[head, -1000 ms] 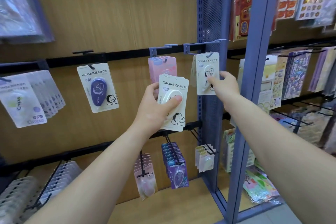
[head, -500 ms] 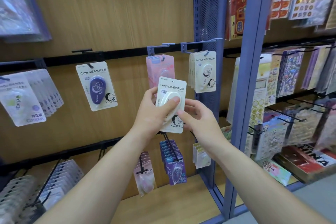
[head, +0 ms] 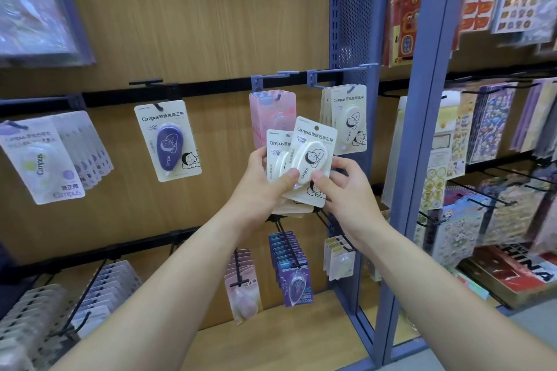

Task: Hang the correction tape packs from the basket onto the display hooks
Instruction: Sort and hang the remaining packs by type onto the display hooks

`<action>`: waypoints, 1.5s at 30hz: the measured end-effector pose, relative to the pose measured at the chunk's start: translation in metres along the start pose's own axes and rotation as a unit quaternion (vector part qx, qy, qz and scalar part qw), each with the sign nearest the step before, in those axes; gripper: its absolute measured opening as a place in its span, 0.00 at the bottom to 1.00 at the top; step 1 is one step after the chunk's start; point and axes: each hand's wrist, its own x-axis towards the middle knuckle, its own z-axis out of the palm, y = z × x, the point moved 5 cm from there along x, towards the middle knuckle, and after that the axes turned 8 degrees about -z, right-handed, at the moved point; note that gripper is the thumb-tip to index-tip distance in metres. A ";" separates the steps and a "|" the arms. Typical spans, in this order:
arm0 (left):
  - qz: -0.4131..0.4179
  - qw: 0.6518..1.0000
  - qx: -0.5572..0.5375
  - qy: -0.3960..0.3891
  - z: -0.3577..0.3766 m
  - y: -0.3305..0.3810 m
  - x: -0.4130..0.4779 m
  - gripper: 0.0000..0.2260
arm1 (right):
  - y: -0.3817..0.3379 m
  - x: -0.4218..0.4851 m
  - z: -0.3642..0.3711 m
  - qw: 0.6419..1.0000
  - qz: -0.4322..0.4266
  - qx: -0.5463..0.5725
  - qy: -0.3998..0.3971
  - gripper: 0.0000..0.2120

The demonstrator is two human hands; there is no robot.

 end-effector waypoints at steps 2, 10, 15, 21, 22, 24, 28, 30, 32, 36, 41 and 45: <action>0.003 1.000 -0.016 0.004 -0.002 -0.002 0.004 0.28 | -0.001 0.001 -0.001 1.000 0.009 0.018 -0.003 0.14; 0.008 1.000 -0.025 0.014 -0.001 0.002 0.016 0.23 | -0.015 0.018 -0.012 1.000 0.006 0.012 -0.007 0.15; 0.006 0.998 -0.034 0.052 -0.003 0.006 0.022 0.21 | -0.029 0.032 -0.029 0.999 -0.013 -0.022 0.030 0.15; -0.010 0.996 -0.048 0.074 -0.006 0.008 0.019 0.22 | -0.053 0.070 -0.067 0.990 -0.047 -0.087 0.101 0.20; -0.009 0.996 -0.044 0.073 -0.006 0.008 0.019 0.22 | -0.052 0.074 -0.068 0.990 -0.045 -0.095 0.099 0.20; -0.004 0.997 -0.037 0.070 -0.004 0.010 0.018 0.20 | -0.050 0.080 -0.069 0.989 -0.044 -0.102 0.095 0.19; 0.004 0.997 -0.021 0.068 -0.003 0.014 0.018 0.21 | -0.048 0.085 -0.068 0.989 -0.051 -0.107 0.087 0.18; 0.007 0.997 -0.015 0.070 -0.003 0.016 0.019 0.21 | -0.046 0.086 -0.070 0.988 -0.051 -0.115 0.086 0.18; 0.008 0.997 -0.015 0.070 -0.003 0.016 0.018 0.22 | -0.044 0.088 -0.072 0.987 -0.048 -0.122 0.087 0.17; 0.009 0.998 -0.024 0.065 -0.001 0.017 0.016 0.22 | -0.041 0.094 -0.066 0.971 -0.025 -0.218 0.093 0.18; 0.008 0.997 -0.049 0.057 0.001 0.018 0.012 0.22 | -0.040 0.064 -0.049 0.941 -0.043 -0.313 0.123 0.12; 0.008 0.995 -0.077 0.066 0.002 0.015 0.012 0.24 | -0.025 0.024 -0.002 0.992 -0.019 -0.116 -0.045 0.06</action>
